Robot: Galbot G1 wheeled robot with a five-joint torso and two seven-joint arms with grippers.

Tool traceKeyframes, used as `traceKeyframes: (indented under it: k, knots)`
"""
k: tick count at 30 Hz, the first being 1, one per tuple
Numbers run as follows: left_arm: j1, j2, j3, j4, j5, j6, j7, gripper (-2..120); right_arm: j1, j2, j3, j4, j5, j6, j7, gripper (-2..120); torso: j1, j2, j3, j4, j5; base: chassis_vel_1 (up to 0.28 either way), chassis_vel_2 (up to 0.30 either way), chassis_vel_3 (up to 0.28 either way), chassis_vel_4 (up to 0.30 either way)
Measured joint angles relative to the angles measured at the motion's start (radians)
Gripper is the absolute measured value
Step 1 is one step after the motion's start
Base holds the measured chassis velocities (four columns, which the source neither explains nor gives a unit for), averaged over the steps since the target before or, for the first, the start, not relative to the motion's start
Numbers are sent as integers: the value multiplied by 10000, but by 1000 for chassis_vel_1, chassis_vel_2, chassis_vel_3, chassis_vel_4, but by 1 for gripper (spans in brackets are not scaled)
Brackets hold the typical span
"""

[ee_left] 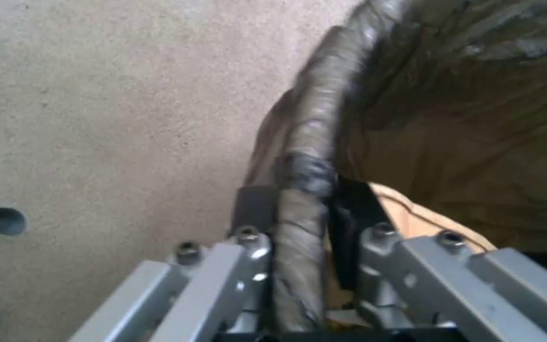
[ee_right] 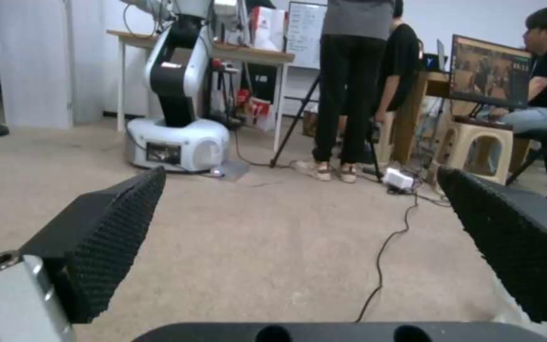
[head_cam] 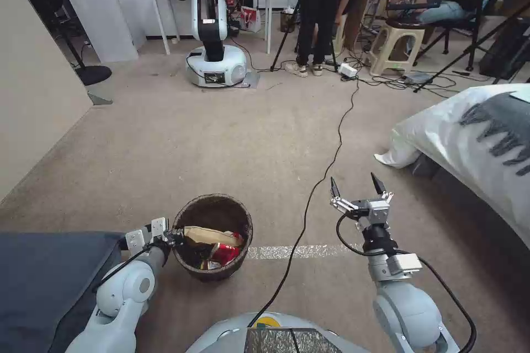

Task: Pick up the trash bin, then pick up the garbage from the floor and place it into the trash bin.

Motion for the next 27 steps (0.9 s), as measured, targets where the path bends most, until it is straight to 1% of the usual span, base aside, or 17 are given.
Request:
traceKeyframes:
  k: [1,4,5,6,7,8,9,10,11,13,14,16,17,19,20,22,27]
  knots:
    - [0,0,0,0,0,0,0,19,0,0,0,0,0,0,0,100,0,0,0,0,0,0,0,0,0]
    - [-39,3,47,-30,4,30,-9,33,10,-2,-27,0,-11,0,0,100,0,-1,0,0,-1,0,0,0,0]
    - [-39,3,47,-30,4,30,-9,33,10,-2,-27,0,-11,0,0,100,0,-1,0,0,-1,0,0,0,0]
    - [-41,8,49,-62,8,35,-13,38,13,-5,-37,0,-26,0,0,100,0,-1,1,0,-2,0,0,0,0]
    - [-41,13,49,-83,12,36,-16,40,16,-7,-45,0,-37,0,0,100,0,-1,1,0,0,0,0,0,0]
    - [-39,26,31,-140,27,36,-28,47,20,-11,-64,1,-45,-2,1,100,0,-1,1,0,5,0,0,0,0]
    - [-39,26,31,-140,27,36,-28,47,20,-11,-64,1,-45,-2,1,100,0,-1,1,0,5,0,0,0,0]
    - [-32,34,21,-181,34,36,-34,54,27,-13,-81,3,-46,-4,5,100,0,-1,0,1,6,0,0,0,0]
    - [-27,39,14,-216,40,36,-37,56,31,-13,-91,4,-50,-5,6,100,0,-1,1,3,5,0,0,0,0]
    - [-24,49,-2,-285,66,35,-41,66,36,-13,-107,4,-57,-6,8,100,0,-1,0,3,6,0,0,0,0]
    - [-24,49,-2,-285,66,35,-41,66,36,-13,-107,4,-57,-6,8,100,0,-1,0,3,6,0,0,0,0]
    - [-25,57,-12,-311,150,34,-42,76,33,-12,-119,5,-65,-6,10,100,0,-1,0,3,5,0,0,0,0]
    - [-25,57,-12,-311,150,34,-42,76,33,-12,-119,5,-65,-6,10,100,0,-1,0,3,5,0,0,0,0]
    - [-21,58,-31,-328,197,33,-42,87,23,-23,-119,13,-66,-7,17,100,0,-1,0,3,5,0,0,0,0]
    - [-21,58,-31,-328,197,33,-42,87,23,-23,-119,13,-66,-7,17,100,0,-1,0,3,5,0,0,0,0]
    - [-3,50,-49,-371,229,32,-43,96,21,-41,-115,23,-65,-12,29,100,0,-1,0,3,5,0,0,0,0]
    - [112,64,-148,-640,267,30,-45,100,42,-79,-110,49,-54,-35,45,100,0,-1,0,2,6,0,0,0,0]
